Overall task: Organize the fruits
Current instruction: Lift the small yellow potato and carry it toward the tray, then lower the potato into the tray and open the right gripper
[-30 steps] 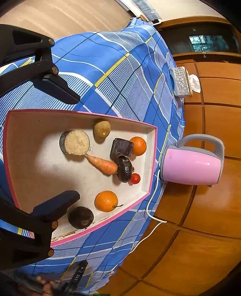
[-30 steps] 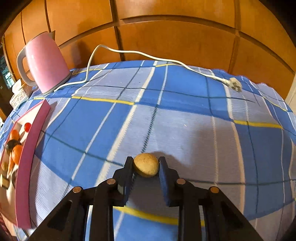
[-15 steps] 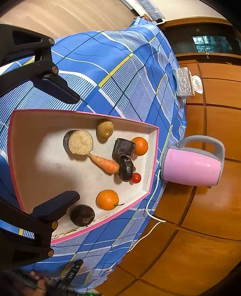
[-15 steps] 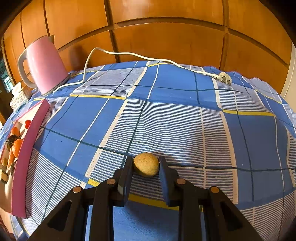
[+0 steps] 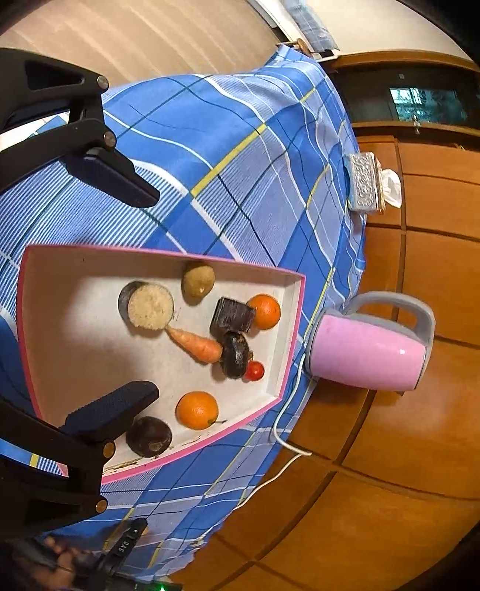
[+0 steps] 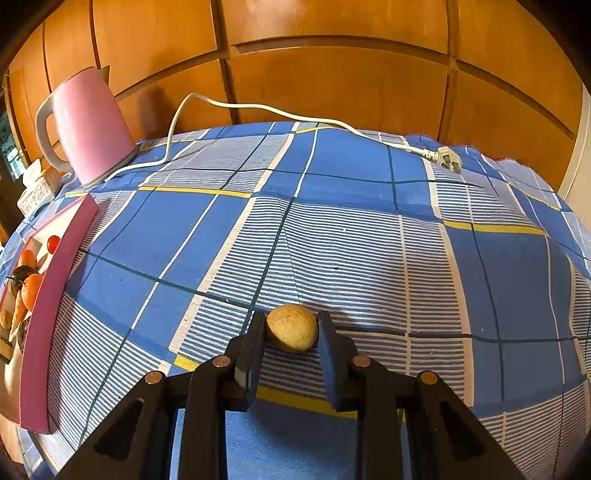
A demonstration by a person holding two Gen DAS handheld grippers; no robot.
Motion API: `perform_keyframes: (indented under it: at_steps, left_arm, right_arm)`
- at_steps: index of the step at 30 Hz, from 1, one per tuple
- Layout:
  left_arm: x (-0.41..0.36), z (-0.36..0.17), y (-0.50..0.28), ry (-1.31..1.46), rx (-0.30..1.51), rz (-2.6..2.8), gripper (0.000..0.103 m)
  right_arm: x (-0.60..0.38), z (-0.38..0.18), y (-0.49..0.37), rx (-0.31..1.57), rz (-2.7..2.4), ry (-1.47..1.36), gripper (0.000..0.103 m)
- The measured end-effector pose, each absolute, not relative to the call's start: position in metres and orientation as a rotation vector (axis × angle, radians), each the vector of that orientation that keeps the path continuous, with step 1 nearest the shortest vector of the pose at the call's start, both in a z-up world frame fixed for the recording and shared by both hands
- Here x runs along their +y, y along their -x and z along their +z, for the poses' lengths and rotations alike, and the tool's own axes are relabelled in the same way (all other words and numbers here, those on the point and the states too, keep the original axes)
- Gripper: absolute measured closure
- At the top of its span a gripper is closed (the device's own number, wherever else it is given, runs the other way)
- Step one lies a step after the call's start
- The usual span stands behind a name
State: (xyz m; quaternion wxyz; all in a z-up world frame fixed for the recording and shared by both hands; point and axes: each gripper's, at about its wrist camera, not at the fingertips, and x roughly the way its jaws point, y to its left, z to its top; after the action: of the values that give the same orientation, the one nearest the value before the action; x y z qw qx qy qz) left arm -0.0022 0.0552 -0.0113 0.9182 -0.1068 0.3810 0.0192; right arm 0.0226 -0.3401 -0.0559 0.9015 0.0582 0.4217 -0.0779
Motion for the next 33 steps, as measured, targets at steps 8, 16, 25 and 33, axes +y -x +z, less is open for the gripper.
perform_keyframes:
  at_steps: [8, 16, 25, 33]
  left_arm:
    - [0.078, -0.018, -0.001, 0.276, 0.808, 0.11, 0.007]
    - [0.083, -0.018, 0.0, 0.287, 0.804, 0.12, 0.007]
    - [0.085, -0.023, -0.002, 0.291, 0.814, 0.119, 0.007]
    - [0.081, -0.026, -0.003, 0.275, 0.826, 0.108, 0.007]
  right_arm:
    - [-0.316, -0.032, -0.02, 0.869, -0.031, -0.162, 0.076]
    - [-0.22, 0.0, -0.023, 0.851, 0.336, -0.085, 0.076]
    - [-0.129, 0.002, -0.032, 0.887, 0.567, 0.017, 0.075]
    - [-0.109, -0.014, -0.046, 0.917, 0.528, 0.038, 0.065]
